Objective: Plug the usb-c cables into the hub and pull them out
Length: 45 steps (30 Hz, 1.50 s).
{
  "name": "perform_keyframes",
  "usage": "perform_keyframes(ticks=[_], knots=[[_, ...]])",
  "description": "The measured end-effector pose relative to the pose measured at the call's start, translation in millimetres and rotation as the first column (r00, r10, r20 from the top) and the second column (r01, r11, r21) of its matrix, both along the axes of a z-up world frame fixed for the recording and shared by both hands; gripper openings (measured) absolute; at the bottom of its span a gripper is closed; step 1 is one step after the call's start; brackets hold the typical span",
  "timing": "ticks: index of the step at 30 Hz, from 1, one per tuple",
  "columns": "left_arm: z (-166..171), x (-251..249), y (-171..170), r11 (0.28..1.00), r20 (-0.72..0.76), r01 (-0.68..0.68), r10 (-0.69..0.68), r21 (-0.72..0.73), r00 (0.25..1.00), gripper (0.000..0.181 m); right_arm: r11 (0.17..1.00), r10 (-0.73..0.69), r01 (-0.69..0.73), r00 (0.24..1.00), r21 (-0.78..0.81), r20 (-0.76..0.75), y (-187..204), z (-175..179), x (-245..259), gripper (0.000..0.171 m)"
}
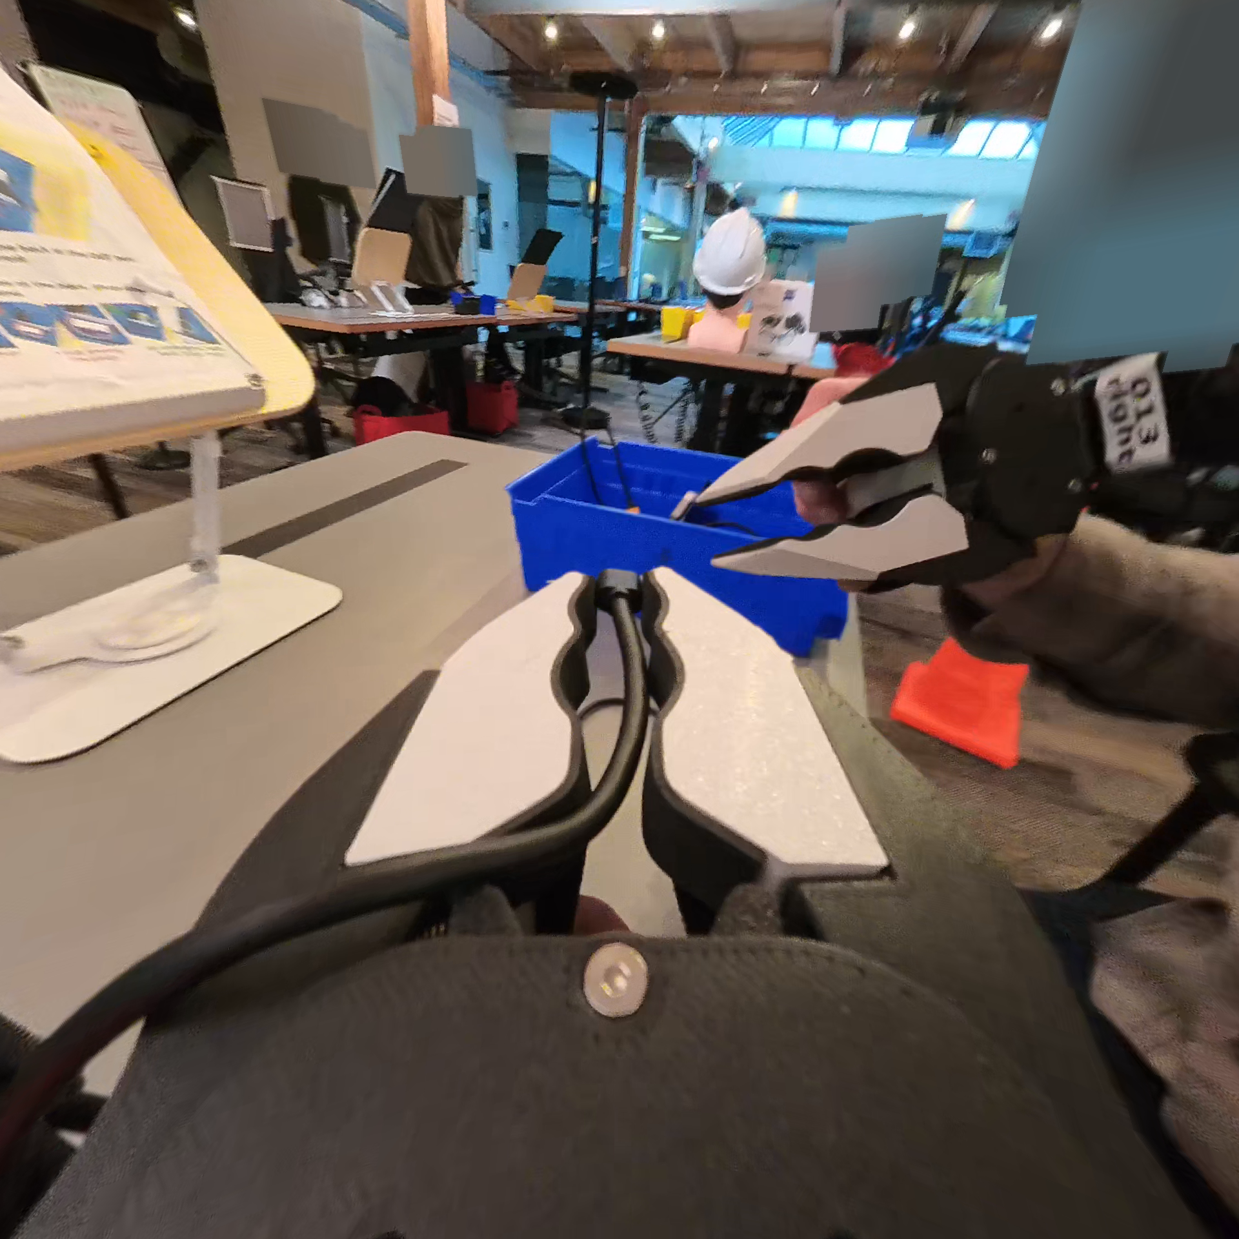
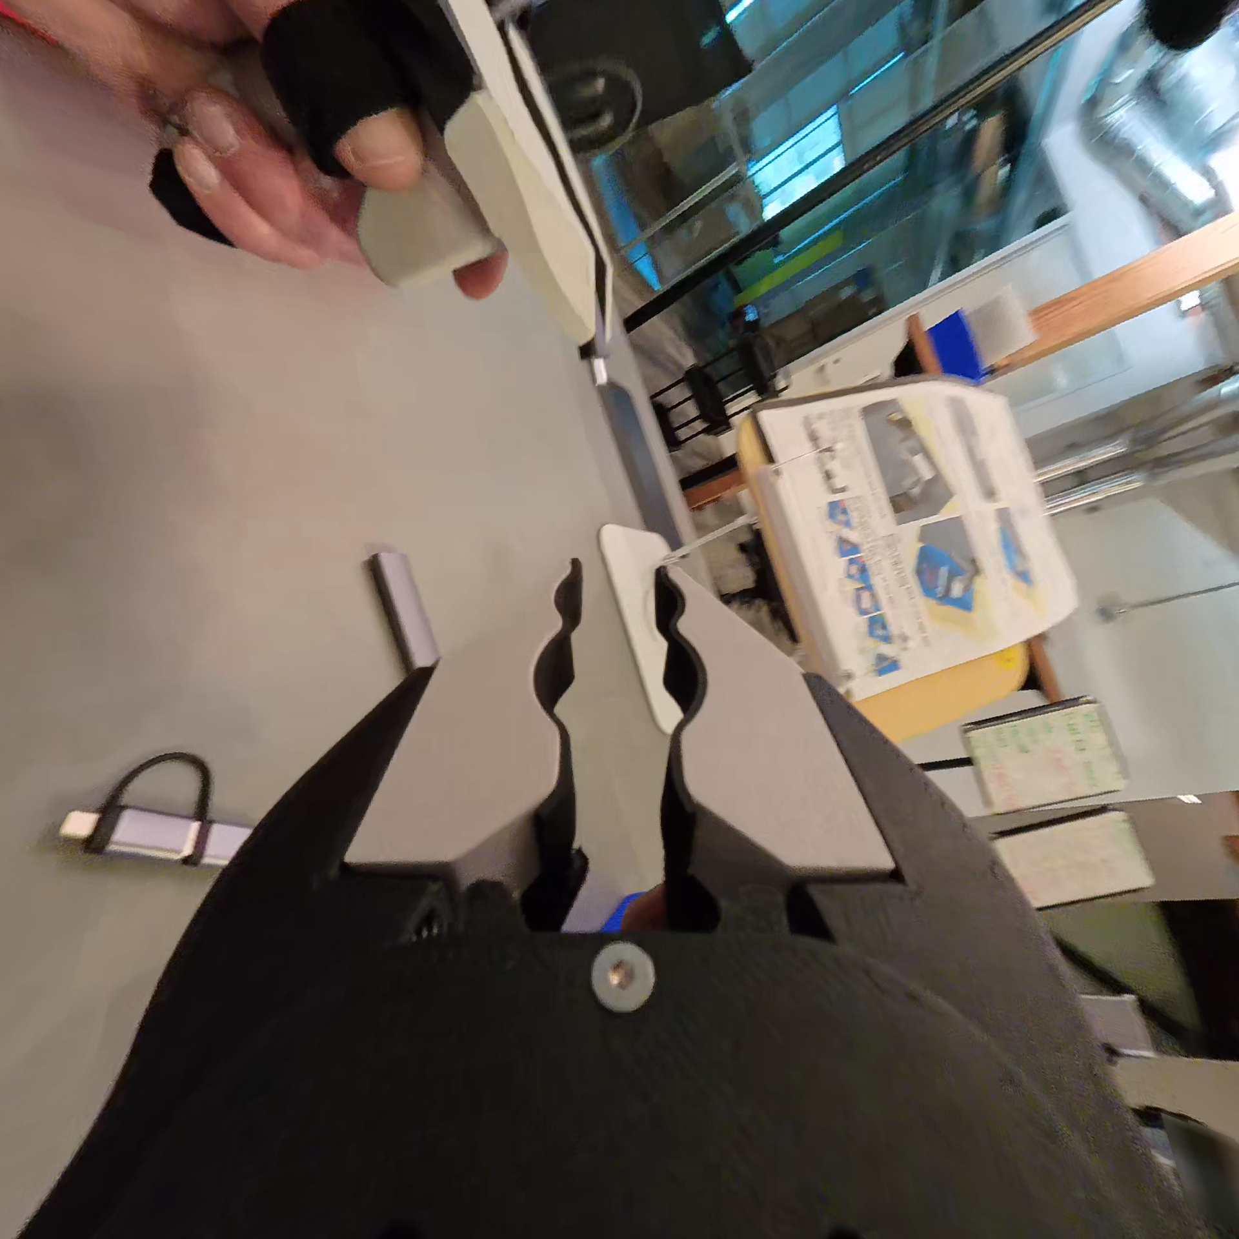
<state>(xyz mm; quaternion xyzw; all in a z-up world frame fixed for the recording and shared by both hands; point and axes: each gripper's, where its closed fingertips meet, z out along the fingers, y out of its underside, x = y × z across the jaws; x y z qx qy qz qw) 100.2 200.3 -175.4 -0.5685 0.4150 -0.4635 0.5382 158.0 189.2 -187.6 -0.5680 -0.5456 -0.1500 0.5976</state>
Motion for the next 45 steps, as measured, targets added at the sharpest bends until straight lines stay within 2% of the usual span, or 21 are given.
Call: perform_keyframes(ticks=[4, 7, 9, 13, 17, 21, 26, 30, 32, 38, 45], knots=[[-13, -5, 3, 0.993, -0.051, -0.078, 0.083, 0.089, 0.995, 0.012, 0.984, -0.011, 0.004, 0.999, -0.180, -0.038, 9, -24, 1, 0.032], [-30, -6, 8, 0.980, -0.124, -0.138, 0.156, 0.140, 0.980, 0.012, 0.965, -0.034, 0.030, 0.999, -0.262, -0.009, 18, -47, 2, 0.049], [-36, -5, 6, 0.980, -0.127, -0.140, 0.158, 0.138, 0.979, 0.012, 0.959, -0.028, 0.039, 0.999, -0.280, 0.043, 21, -62, -2, 0.055], [-42, -11, 6, 0.977, -0.131, -0.153, 0.173, 0.147, 0.976, 0.012, 0.915, 0.033, 0.023, 0.991, -0.403, 0.133, 24, -92, -8, 0.052], [-44, -19, 7, 0.977, -0.116, -0.165, 0.181, 0.139, 0.977, 0.012, 0.784, 0.112, -0.012, 0.986, -0.621, 0.123, 30, -112, -15, 0.042], [-47, -27, 8, 0.977, -0.096, -0.170, 0.182, 0.126, 0.979, 0.012, 0.666, 0.180, -0.073, 0.982, -0.742, 0.066, 46, -126, -33, 0.040], [-49, -34, 6, 0.980, -0.076, -0.167, 0.176, 0.113, 0.981, 0.012, 0.576, 0.266, -0.009, 0.948, -0.817, 0.177, 55, -161, -38, 0.032], [-52, -41, 7, 0.981, -0.068, -0.164, 0.172, 0.103, 0.983, 0.012, 0.558, 0.285, 0.046, 0.927, -0.828, 0.244, 62, -172, -41, 0.028], [-54, -42, 7, 0.983, -0.065, -0.157, 0.164, 0.098, 0.984, 0.012, 0.540, 0.286, 0.054, 0.927, -0.840, 0.243, 65, -174, -45, 0.021], [-58, -45, 7, 0.985, -0.057, -0.151, 0.156, 0.086, 0.986, 0.012, 0.439, 0.302, 0.076, 0.926, -0.895, 0.227, 65, -176, -46, 0.019], [-59, -48, 7, 0.984, -0.060, -0.154, 0.159, 0.085, 0.985, 0.012, 0.417, 0.351, 0.001, 0.922, -0.909, 0.162, 57, -169, -45, 0.018]])
